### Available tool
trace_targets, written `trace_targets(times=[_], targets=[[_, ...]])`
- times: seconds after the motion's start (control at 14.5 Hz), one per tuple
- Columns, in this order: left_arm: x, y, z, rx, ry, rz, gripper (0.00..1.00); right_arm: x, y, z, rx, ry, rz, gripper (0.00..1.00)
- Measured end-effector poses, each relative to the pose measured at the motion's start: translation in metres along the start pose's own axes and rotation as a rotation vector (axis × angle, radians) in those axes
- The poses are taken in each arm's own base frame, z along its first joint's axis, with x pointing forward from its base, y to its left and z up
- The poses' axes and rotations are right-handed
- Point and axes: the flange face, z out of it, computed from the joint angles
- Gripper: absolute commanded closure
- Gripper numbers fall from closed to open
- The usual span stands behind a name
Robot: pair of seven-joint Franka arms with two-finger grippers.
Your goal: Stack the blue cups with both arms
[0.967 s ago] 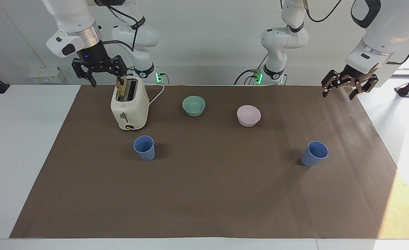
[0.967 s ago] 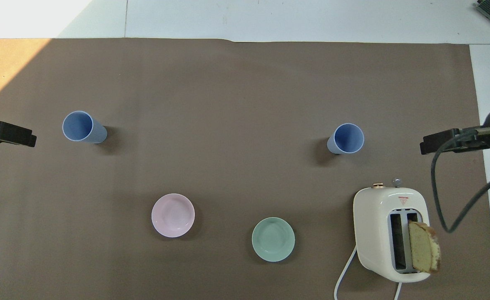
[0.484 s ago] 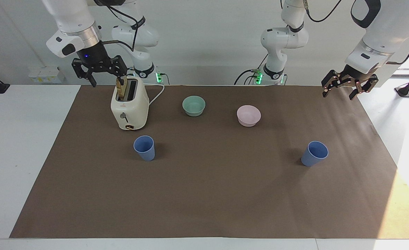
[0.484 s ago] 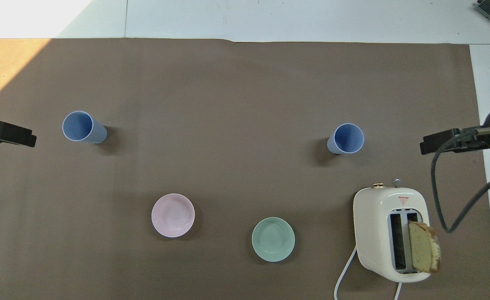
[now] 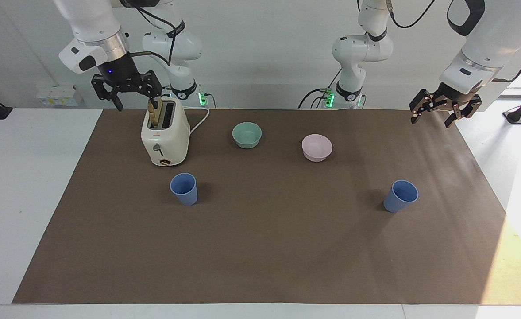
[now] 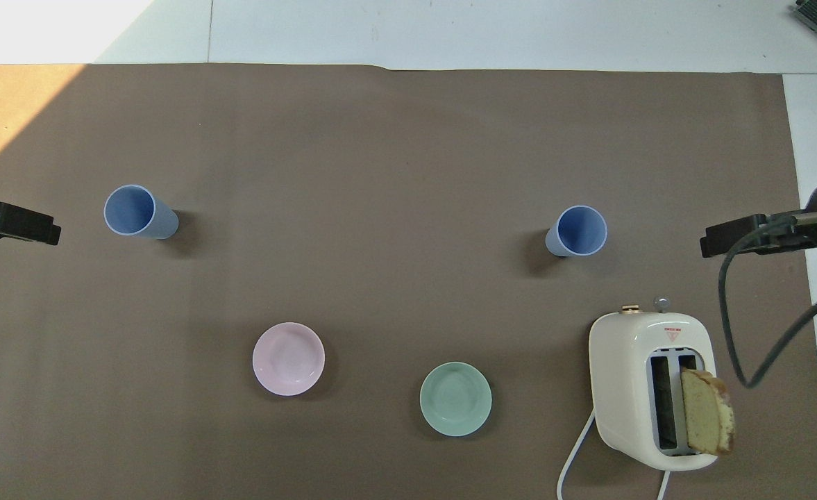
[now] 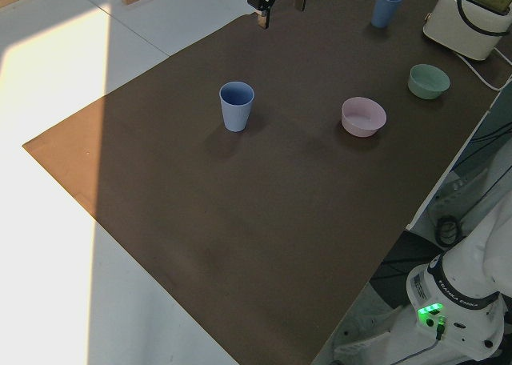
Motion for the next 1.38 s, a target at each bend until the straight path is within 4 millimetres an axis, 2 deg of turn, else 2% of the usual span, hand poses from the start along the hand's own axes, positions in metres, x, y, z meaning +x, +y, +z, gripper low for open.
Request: trace_targets(times=[0.76,0.9,1.04,1.38], targets=[[0.000,0.000,0.001,0.000,0.001,0.000,0.00,0.000,0.000,0.000,0.000,0.000,0.000,0.00],[0.003,-0.001,0.006,0.002,0.015,0.000,0.00,0.000,0.000,0.000,0.000,0.000,0.000,0.00],[0.012,-0.003,0.026,0.009,0.055,-0.003,0.00,0.000,0.000,0.000,0.000,0.000,0.000,0.00],[0.025,-0.023,0.097,-0.008,0.106,-0.027,0.00,0.000,0.000,0.000,0.000,0.000,0.000,0.00]])
